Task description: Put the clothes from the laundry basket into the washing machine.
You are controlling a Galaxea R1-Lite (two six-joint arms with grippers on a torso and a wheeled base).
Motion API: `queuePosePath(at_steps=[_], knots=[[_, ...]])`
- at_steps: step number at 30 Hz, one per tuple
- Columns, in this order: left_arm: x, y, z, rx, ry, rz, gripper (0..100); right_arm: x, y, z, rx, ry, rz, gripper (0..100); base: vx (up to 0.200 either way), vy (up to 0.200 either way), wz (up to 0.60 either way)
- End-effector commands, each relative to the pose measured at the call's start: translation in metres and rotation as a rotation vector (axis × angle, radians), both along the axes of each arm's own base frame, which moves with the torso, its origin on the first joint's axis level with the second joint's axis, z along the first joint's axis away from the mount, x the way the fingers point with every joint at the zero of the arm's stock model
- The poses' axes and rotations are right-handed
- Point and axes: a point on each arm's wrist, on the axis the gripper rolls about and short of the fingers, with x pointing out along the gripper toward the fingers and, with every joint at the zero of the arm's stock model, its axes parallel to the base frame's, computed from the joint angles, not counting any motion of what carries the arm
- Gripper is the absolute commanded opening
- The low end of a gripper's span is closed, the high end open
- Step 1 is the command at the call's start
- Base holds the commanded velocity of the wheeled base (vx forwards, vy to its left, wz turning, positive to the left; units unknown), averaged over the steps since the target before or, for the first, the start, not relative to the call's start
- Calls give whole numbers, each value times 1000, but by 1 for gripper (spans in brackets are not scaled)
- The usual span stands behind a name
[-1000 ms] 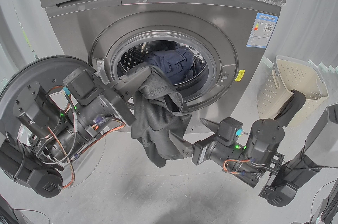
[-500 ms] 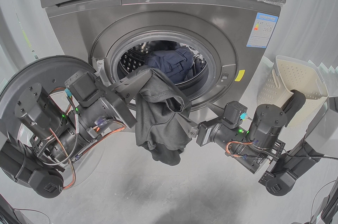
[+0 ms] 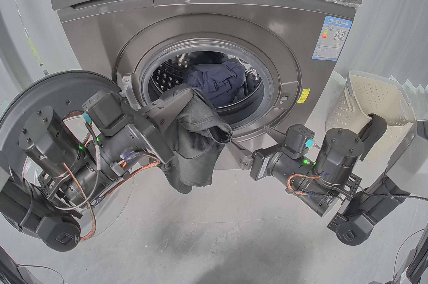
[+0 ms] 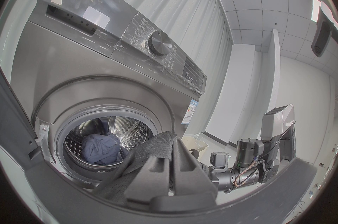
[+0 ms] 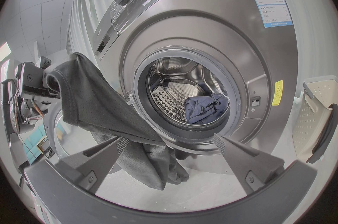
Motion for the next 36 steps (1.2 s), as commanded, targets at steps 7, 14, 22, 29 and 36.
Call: queuePosePath(at_steps=[7,14,22,29,36], knots=[[0,0,0,1,1,-1,0,13,13,-13,-10,11,4,100,0,0,0],[-1,0,-2,5,8,-1,0,23,21,-1,36,-37,2,100,0,0,0],[0,0,-8,20,27,1,0,16,15,24,90,-98,4,100,0,0,0],[3,0,-8,18,27,6,0,11,10,30,97,-106,16,100,0,0,0],[2,1,-2,0,9,4,0,23,26,-10,35,-38,34,100,0,0,0]])
